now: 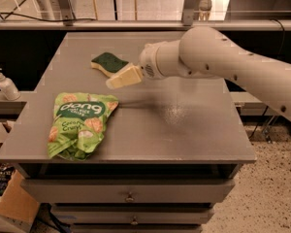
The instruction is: Pick sponge
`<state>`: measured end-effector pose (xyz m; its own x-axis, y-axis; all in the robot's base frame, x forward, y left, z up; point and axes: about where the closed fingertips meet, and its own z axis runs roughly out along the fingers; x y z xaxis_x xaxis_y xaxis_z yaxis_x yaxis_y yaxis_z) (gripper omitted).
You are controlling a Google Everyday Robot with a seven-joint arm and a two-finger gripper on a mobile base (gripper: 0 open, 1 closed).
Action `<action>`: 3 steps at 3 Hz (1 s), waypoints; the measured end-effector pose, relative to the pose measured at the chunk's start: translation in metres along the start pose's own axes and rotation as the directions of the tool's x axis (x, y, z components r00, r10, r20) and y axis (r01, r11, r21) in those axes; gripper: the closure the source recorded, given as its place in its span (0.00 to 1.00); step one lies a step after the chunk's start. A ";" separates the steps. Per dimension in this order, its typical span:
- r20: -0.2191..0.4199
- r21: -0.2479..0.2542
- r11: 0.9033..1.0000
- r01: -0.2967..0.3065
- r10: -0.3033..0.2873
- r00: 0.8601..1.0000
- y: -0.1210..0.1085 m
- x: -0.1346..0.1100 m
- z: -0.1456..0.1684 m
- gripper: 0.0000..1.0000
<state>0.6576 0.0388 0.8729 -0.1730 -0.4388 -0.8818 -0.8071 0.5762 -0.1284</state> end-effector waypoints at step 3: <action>0.026 -0.033 0.997 -0.071 0.072 0.997 -0.004 -0.002 0.087 0.00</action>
Offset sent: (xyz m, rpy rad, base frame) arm 0.0643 0.0672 -0.0411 0.0743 0.0507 0.0044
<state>0.7103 0.0977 0.8359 -0.2158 -0.3784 -0.9001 -0.8113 0.5825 -0.0503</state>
